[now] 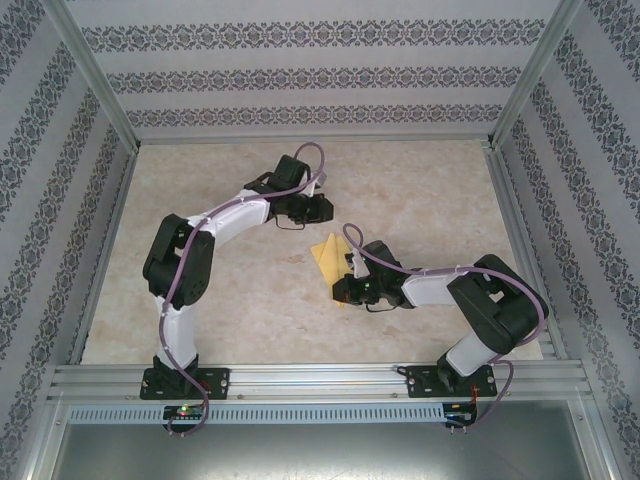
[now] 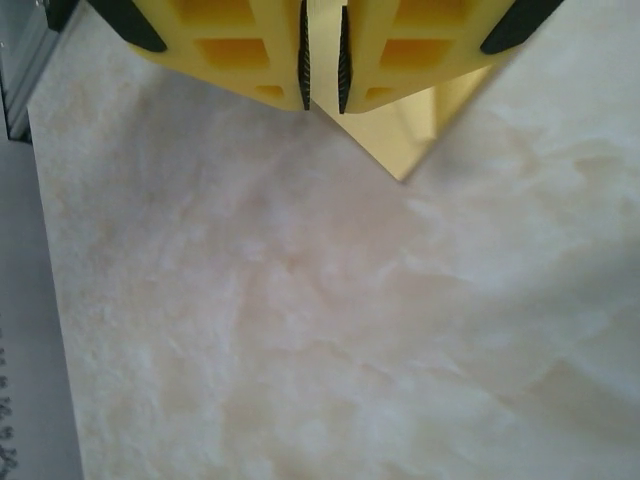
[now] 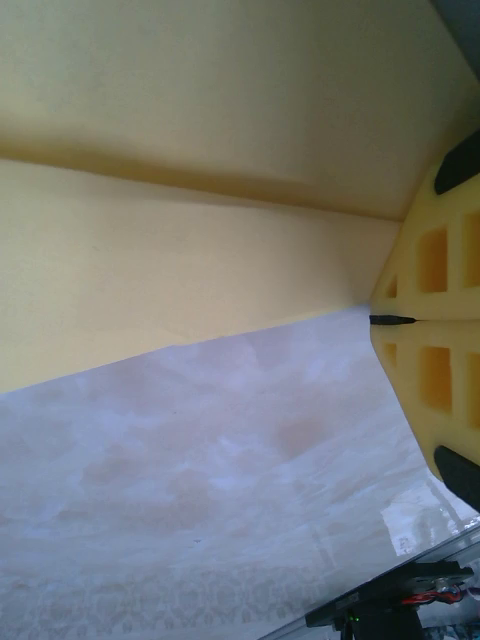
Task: Fold a paper plane with a square sheet of paper (pick it up from the middle)
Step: Fourth fold the wing at the center of the table.
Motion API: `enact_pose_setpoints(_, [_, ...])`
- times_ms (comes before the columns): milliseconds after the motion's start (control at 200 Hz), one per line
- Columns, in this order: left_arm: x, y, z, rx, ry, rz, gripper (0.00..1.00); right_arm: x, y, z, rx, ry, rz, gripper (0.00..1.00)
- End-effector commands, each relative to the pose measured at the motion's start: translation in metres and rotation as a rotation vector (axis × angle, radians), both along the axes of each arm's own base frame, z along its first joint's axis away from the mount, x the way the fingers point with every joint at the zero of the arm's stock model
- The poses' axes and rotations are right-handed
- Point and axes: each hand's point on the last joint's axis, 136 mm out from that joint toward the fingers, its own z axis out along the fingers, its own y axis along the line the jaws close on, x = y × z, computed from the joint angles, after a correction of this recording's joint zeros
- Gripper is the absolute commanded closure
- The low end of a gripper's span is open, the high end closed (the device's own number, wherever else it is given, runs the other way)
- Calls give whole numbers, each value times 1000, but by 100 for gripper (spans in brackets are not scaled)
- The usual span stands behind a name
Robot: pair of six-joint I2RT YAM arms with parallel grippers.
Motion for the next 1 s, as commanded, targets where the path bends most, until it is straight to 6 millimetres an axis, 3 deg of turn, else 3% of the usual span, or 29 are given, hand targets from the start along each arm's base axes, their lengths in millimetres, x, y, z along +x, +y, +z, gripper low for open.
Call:
enact_pose_setpoints(0, [-25, -10, -25, 29, 78, -27, 81, -55, -38, -51, -211, 222, 19, 95])
enact_pose_setpoints(420, [-49, -43, -73, -20, 167, -15, 80, -55, -40, -50, -219, 216, 16, 95])
enact_pose_setpoints(654, [-49, -45, -93, 17, 183, -19, 80, -56, -40, -51, -221, 218, 19, 95])
enact_pose_setpoints(994, [-27, -41, -106, 48, 145, 19, 79, -61, -43, -54, -232, 225, 26, 95])
